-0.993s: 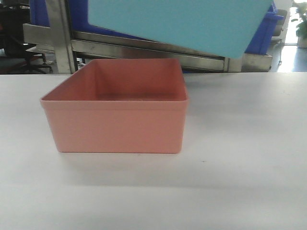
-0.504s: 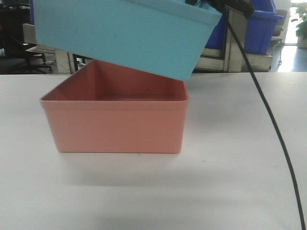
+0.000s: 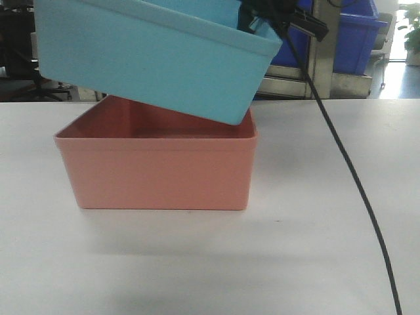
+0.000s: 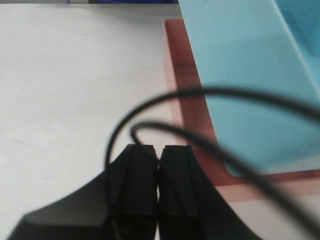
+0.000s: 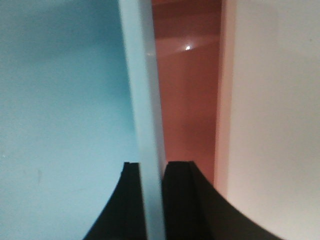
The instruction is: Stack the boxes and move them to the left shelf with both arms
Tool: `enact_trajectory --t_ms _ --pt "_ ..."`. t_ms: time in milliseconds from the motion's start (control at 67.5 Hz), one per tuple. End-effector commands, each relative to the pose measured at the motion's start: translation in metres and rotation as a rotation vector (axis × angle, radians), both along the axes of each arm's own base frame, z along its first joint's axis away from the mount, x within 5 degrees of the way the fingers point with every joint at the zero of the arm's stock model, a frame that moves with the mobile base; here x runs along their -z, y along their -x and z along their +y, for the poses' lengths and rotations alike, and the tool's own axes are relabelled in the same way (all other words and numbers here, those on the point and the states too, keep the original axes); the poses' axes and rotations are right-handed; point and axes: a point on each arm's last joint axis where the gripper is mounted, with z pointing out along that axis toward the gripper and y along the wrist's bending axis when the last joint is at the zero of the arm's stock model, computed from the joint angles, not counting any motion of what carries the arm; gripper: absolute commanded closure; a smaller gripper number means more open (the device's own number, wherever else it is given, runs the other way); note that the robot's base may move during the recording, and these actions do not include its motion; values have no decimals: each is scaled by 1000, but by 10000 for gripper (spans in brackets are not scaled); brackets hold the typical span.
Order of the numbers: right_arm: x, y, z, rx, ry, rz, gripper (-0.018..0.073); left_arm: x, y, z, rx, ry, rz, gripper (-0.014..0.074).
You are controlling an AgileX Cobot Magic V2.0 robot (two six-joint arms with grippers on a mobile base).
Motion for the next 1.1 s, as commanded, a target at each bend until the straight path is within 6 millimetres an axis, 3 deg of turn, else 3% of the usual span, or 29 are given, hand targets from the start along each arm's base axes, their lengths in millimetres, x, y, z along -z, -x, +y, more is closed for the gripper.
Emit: enact_trajectory --t_ms 0,193,1082 --pt "-42 6 0 23 -98 -123 503 -21 2 0 -7 33 -123 603" --pt "-30 2 0 22 -64 -103 503 -21 2 0 -7 33 -123 603" --pt "-28 -1 -3 28 -19 -128 503 -21 2 0 -7 33 -123 603"
